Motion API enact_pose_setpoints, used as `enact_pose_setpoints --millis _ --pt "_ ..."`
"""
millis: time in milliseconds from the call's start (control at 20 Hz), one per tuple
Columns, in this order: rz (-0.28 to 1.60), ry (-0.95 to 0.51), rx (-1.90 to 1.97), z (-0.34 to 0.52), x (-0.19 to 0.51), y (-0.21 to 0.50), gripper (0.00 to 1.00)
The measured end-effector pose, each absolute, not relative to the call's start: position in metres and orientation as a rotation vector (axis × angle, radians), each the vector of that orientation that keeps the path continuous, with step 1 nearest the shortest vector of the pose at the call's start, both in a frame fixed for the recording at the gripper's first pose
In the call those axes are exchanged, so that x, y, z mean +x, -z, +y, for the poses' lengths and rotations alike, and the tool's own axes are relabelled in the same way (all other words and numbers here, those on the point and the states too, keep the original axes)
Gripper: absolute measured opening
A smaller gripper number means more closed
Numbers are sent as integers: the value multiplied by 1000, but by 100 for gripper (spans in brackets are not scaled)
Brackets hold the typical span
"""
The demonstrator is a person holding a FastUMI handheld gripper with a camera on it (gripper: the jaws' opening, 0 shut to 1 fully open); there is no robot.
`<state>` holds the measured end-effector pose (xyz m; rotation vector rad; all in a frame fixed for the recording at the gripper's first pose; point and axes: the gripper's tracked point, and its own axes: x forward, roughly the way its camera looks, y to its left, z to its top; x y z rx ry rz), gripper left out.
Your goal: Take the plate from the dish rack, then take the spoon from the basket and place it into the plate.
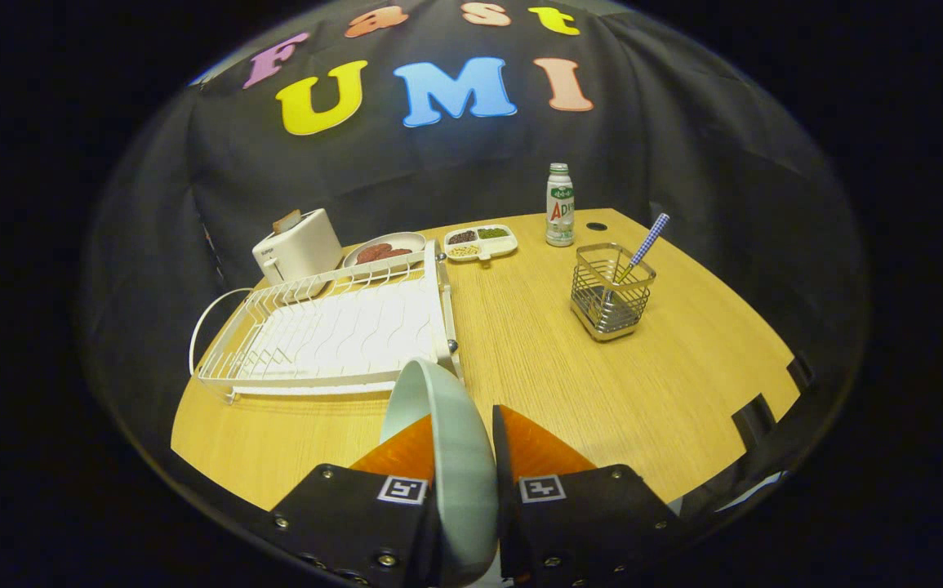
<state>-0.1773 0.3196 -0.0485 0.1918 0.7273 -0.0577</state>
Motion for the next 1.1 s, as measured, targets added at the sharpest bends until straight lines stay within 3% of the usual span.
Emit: enact_pose_setpoints --millis 400,600,1100 --pt "746 53 349 321 -166 72 29" --pt "735 54 374 322 -162 75 34" --pt "741 1 307 343 -151 72 34"
